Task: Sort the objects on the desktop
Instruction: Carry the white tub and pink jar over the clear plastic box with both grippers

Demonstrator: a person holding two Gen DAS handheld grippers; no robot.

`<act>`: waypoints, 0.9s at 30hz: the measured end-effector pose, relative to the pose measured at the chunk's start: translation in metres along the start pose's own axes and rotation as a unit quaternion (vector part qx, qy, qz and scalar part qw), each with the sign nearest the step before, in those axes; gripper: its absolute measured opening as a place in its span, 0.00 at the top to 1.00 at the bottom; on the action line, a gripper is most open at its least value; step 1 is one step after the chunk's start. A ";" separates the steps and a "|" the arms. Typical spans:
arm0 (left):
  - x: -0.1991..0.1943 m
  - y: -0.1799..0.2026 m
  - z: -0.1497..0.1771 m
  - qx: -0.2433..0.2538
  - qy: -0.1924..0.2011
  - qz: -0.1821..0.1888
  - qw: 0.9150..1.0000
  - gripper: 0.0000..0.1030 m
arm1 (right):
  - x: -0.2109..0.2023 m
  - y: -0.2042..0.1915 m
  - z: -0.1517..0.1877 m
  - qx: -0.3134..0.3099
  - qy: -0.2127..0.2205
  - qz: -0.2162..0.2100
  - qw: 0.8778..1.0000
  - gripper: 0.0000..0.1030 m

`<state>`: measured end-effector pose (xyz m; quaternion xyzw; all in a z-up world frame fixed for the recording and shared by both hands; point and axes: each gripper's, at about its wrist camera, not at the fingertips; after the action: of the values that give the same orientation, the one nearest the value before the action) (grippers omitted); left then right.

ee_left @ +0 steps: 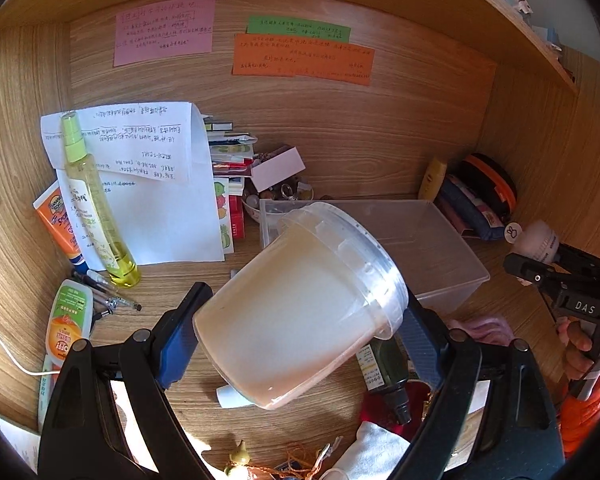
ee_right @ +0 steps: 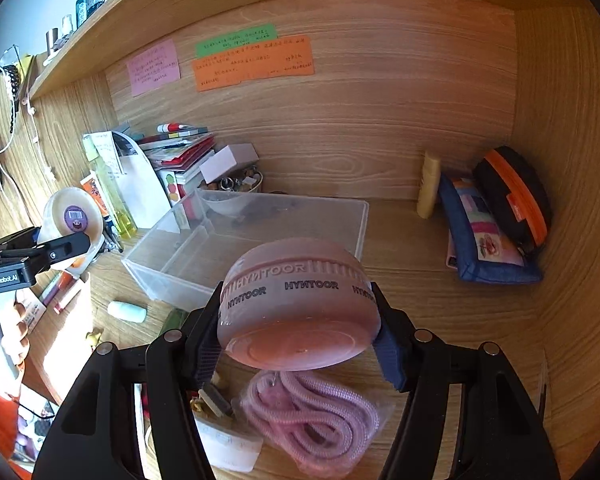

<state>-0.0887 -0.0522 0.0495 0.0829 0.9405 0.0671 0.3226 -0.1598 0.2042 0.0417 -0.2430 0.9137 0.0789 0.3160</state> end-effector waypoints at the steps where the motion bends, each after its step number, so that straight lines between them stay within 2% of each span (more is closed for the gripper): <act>1: 0.003 0.001 -0.003 0.002 -0.001 0.000 1.000 0.14 | 0.004 -0.001 -0.004 -0.001 -0.002 -0.001 1.000 0.41; 10: 0.037 0.011 -0.022 0.021 -0.022 0.011 0.999 0.14 | 0.047 -0.012 -0.028 -0.018 -0.027 -0.010 0.999 0.41; 17: 0.084 0.012 -0.025 0.025 -0.070 0.018 0.997 0.14 | 0.086 -0.018 -0.032 -0.030 -0.063 -0.010 0.998 0.41; 25: 0.130 0.010 -0.023 0.026 -0.132 0.029 0.990 0.14 | 0.123 -0.026 -0.033 -0.056 -0.105 -0.005 0.993 0.41; 27: 0.133 0.014 -0.023 0.042 -0.130 0.022 0.990 0.14 | 0.128 -0.027 -0.032 -0.062 -0.116 -0.007 0.991 0.41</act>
<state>-0.2049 -0.0135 -0.0093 0.1253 0.8905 0.0231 0.4368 -0.2509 0.1206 -0.0120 -0.2578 0.8625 0.1612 0.4046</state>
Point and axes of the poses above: each gripper's, at about its wrist camera, not at the fingertips, and x roughly the way its jaws point, y to its right, z to its underside, and after that the axes turned 8 degrees about z, right-handed
